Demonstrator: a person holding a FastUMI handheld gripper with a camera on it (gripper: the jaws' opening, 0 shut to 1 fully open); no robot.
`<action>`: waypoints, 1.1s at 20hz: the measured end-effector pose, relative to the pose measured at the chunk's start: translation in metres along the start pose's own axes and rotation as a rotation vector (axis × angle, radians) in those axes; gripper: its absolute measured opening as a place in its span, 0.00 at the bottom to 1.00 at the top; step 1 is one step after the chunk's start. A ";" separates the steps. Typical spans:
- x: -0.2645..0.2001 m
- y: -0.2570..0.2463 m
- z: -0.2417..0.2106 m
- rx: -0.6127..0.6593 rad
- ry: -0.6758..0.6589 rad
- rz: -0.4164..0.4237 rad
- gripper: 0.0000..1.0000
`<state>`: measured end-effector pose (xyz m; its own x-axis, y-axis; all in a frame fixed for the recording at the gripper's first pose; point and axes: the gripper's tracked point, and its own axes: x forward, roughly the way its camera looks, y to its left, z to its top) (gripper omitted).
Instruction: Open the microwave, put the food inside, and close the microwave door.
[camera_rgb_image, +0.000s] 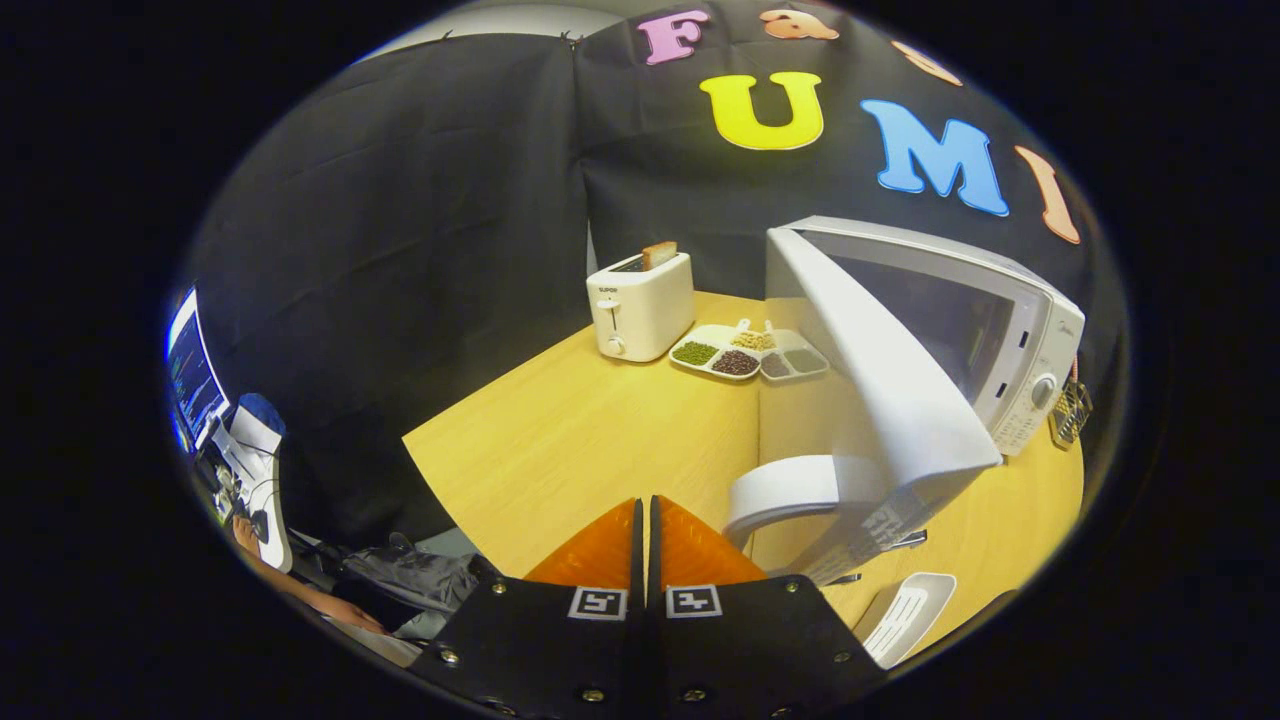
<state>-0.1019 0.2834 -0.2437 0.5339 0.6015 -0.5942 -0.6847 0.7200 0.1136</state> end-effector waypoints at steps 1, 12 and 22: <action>-0.002 -0.008 0.001 0.008 -0.002 -0.014 0.00; -0.011 -0.105 0.018 0.080 -0.025 -0.165 0.00; -0.005 -0.183 0.032 0.120 -0.053 -0.267 0.00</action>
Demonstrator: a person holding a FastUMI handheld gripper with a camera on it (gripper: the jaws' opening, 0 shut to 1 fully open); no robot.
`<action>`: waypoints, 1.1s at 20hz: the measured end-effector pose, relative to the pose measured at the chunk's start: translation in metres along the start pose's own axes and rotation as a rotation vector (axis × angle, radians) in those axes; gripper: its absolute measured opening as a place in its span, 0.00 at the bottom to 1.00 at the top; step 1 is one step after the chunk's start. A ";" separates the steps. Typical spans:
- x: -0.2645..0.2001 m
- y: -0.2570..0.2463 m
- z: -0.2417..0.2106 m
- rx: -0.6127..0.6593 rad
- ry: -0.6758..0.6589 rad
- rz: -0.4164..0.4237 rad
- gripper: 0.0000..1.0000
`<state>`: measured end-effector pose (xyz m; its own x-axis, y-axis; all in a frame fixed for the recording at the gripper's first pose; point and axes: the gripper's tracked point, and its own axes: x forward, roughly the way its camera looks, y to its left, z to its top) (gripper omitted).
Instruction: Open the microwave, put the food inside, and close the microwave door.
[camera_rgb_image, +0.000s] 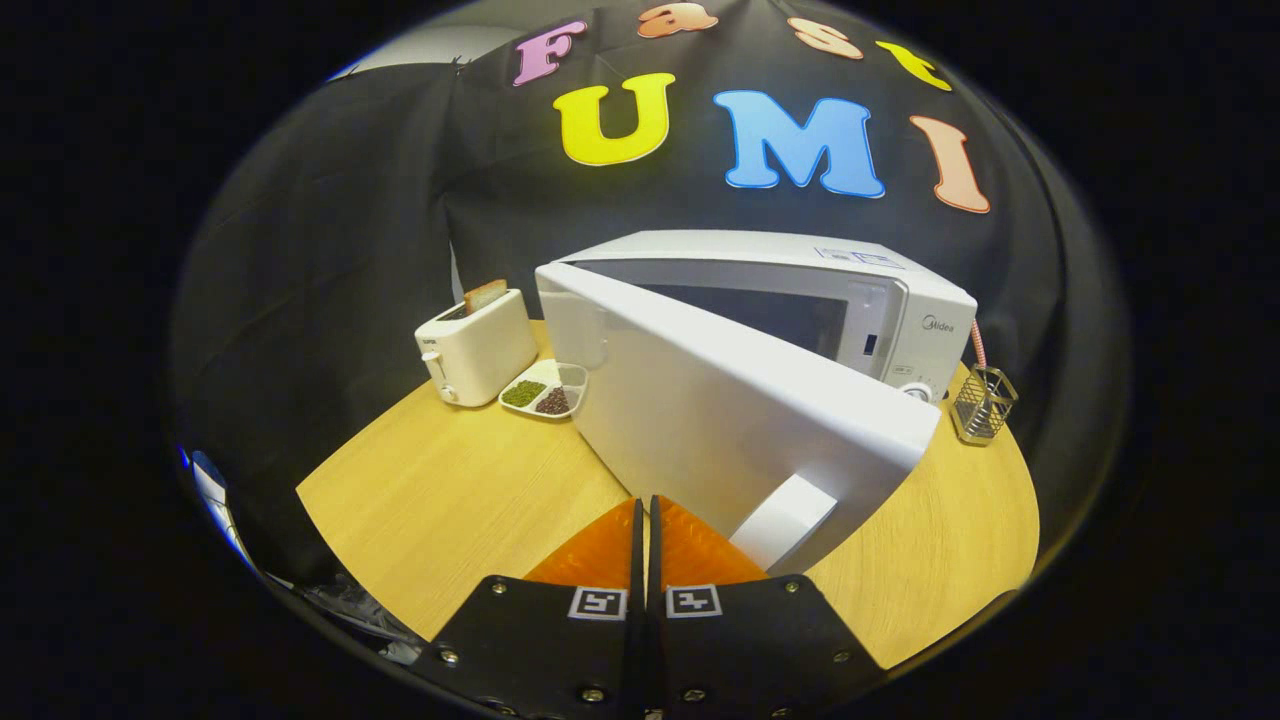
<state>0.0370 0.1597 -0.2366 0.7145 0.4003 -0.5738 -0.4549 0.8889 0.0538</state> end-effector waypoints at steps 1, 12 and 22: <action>0.002 -0.006 0.002 0.001 -0.002 -0.009 0.00; 0.040 -0.062 0.020 0.042 -0.003 -0.082 0.00; 0.083 -0.107 0.040 0.058 -0.009 -0.153 0.00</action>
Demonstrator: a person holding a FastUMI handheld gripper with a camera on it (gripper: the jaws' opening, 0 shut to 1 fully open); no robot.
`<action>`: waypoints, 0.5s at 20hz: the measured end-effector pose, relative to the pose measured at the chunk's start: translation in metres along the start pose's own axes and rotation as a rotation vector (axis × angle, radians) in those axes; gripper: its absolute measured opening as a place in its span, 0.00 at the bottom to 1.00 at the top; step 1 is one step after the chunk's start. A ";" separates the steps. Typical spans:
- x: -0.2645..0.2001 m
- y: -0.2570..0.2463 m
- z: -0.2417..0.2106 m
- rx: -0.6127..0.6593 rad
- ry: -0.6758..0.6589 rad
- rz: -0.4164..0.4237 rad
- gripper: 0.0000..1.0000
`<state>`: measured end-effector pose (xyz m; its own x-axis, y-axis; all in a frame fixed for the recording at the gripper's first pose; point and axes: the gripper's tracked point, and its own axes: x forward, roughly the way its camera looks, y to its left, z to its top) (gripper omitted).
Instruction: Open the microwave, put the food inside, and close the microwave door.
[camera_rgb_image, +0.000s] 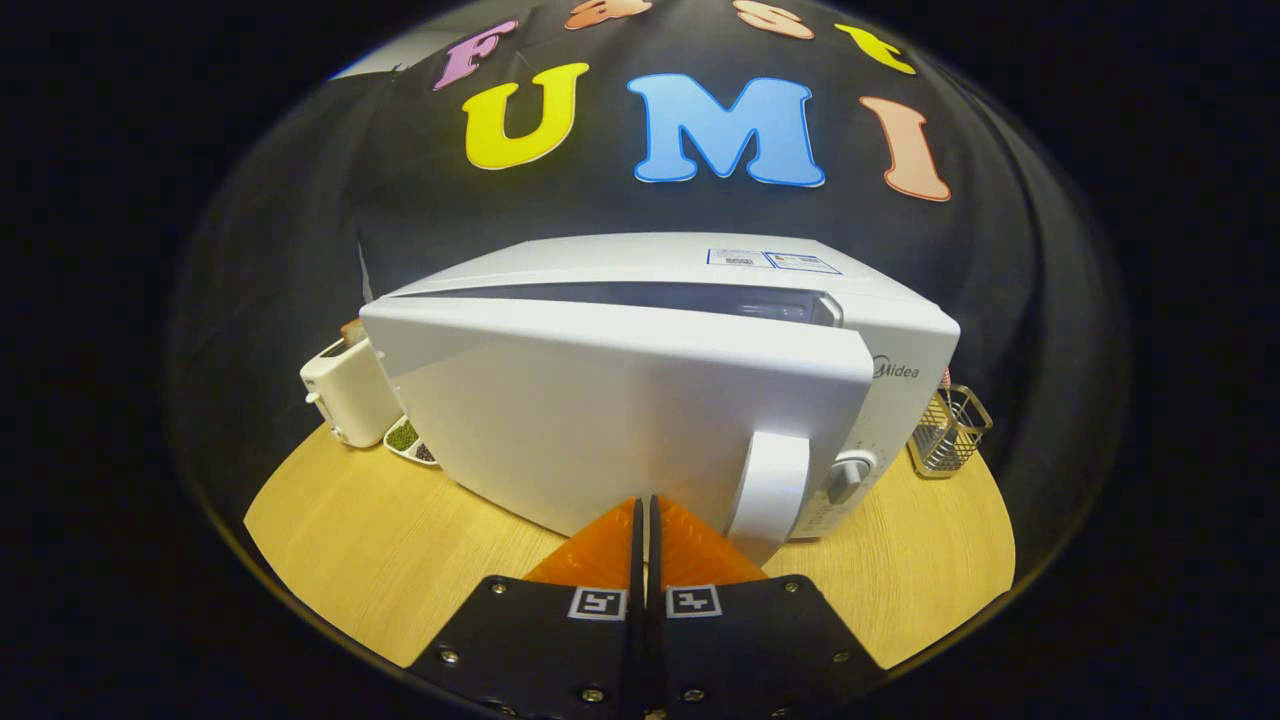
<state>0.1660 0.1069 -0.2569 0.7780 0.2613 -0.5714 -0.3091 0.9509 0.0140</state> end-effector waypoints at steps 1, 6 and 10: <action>0.005 -0.003 0.001 0.002 0.000 -0.010 0.00; 0.022 -0.010 0.010 0.010 0.004 -0.040 0.00; 0.024 -0.013 0.012 -0.055 -0.020 -0.063 0.00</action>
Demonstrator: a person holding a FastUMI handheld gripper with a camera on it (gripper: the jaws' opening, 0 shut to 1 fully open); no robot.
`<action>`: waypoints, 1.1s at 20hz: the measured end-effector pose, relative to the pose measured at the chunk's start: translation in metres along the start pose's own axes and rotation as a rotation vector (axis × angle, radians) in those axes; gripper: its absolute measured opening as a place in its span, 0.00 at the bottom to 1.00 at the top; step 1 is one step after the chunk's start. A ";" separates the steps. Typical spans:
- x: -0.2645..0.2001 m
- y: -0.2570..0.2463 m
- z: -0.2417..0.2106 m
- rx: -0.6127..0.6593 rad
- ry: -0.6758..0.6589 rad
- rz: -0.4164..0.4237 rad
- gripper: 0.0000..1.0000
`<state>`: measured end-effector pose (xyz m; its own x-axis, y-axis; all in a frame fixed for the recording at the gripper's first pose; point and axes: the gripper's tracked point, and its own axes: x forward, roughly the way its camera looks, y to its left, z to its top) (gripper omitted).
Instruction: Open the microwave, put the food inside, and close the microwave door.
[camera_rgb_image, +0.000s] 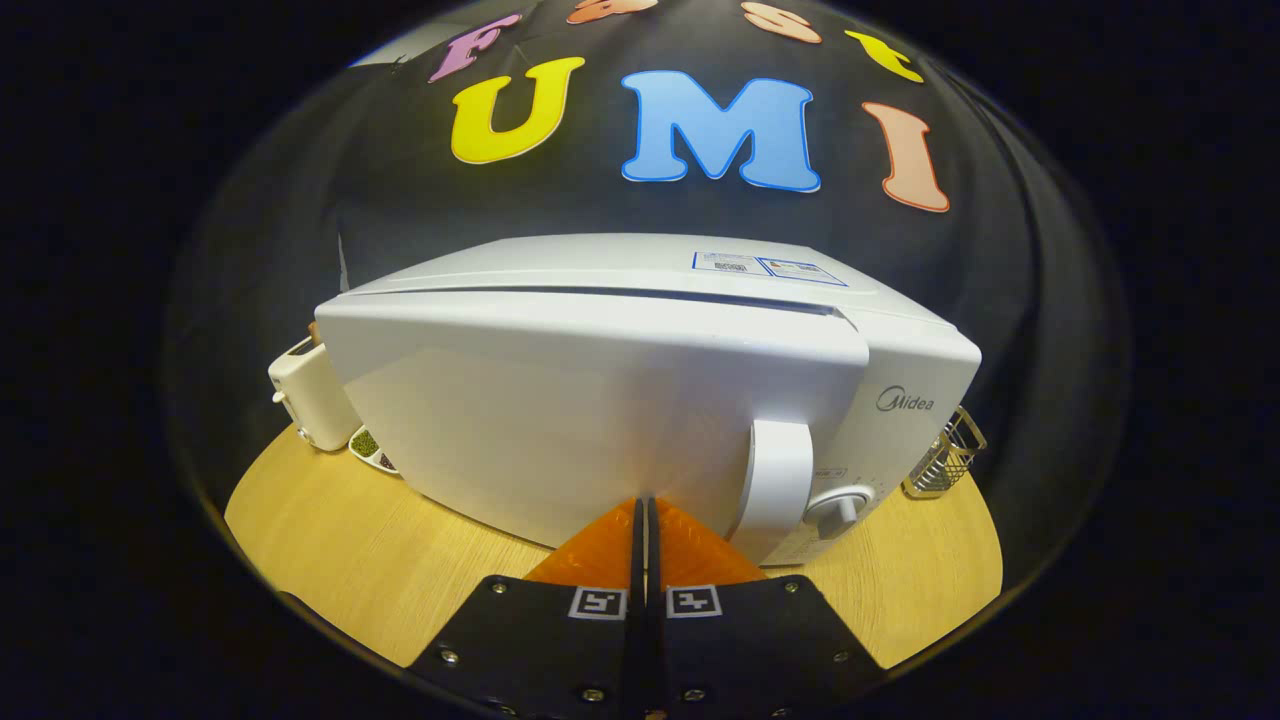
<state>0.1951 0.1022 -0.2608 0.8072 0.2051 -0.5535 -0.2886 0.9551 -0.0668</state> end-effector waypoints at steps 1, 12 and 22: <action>0.001 -0.002 0.001 0.002 -0.001 -0.011 0.00; -0.012 0.010 0.029 0.017 -0.058 -0.040 0.00; -0.129 0.049 0.035 0.039 -0.154 0.006 0.00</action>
<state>0.0949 0.1305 -0.1642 0.8756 0.2385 -0.4201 -0.2762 0.9606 -0.0303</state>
